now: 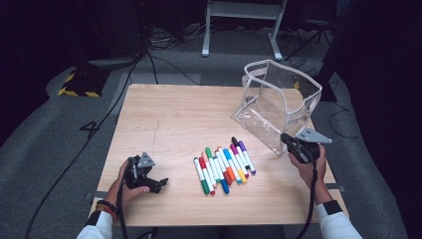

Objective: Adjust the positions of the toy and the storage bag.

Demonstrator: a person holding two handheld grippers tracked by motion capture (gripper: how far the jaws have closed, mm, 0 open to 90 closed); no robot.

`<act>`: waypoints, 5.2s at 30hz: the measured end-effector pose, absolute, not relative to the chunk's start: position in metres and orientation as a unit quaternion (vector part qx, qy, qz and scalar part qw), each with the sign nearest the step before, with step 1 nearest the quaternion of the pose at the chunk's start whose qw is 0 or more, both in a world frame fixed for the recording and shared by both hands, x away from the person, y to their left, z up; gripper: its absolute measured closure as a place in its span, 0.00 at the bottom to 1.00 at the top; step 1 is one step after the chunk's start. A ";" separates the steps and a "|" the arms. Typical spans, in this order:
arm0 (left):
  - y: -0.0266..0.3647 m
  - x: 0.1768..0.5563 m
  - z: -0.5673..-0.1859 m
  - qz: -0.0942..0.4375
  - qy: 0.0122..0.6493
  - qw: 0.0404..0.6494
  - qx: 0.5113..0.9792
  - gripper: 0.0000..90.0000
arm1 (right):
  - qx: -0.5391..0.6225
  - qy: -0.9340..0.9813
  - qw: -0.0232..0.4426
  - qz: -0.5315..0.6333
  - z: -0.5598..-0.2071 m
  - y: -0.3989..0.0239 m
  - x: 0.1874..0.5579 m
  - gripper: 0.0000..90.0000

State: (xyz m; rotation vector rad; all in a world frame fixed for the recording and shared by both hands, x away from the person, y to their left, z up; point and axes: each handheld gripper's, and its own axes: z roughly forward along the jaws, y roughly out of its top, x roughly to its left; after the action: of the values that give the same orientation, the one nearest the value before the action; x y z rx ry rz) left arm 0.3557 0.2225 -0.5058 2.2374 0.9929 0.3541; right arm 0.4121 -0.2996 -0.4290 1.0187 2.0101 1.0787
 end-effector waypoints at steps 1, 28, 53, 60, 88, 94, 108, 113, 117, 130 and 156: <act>0.222 0.356 -0.506 0.135 0.379 0.328 0.854 0.01 | 0.377 0.768 0.310 0.413 -0.429 -0.300 0.411 0.98; 0.216 0.361 -0.505 0.135 0.381 0.323 0.855 0.01 | 0.315 0.803 0.271 0.428 -0.423 -0.306 0.344 0.98; 0.086 0.475 -0.449 0.132 0.294 0.395 0.860 0.21 | 0.314 0.803 0.266 0.431 -0.424 -0.317 0.329 0.98; 0.029 0.506 -0.439 0.127 0.239 0.410 0.871 0.23 | 0.309 0.806 0.261 0.433 -0.425 -0.318 0.330 0.98; -0.012 0.526 -0.430 0.161 0.217 0.412 0.870 0.92 | 0.376 0.784 0.280 0.407 -0.437 -0.304 0.343 0.49; -0.001 0.523 -0.431 0.167 0.228 0.419 0.863 0.95 | 0.394 0.777 0.303 0.387 -0.438 -0.297 0.350 0.57; 0.028 0.519 -0.429 0.188 0.253 0.404 0.859 0.96 | 0.434 0.755 0.311 0.381 -0.442 -0.299 0.411 0.70; 0.040 0.512 -0.430 0.191 0.258 0.407 0.855 0.96 | 0.417 0.771 0.298 0.378 -0.447 -0.288 0.425 0.83; 0.048 0.504 -0.430 0.196 0.257 0.405 0.855 0.96 | 0.403 0.783 0.285 0.379 -0.450 -0.283 0.432 0.88; 0.076 0.478 -0.430 0.196 0.256 0.404 0.856 0.96 | 0.374 0.800 0.266 0.387 -0.449 -0.268 0.435 0.93; 0.103 0.435 -0.434 0.186 0.261 0.422 0.848 0.95 | 0.330 0.821 0.231 0.405 -0.449 -0.259 0.414 0.93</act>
State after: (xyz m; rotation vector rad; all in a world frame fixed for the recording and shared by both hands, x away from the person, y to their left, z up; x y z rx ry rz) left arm 0.4352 0.1028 -0.4339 2.1234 0.6547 0.4649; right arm 0.4138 -0.2586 -0.4489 0.9087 2.2564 1.1146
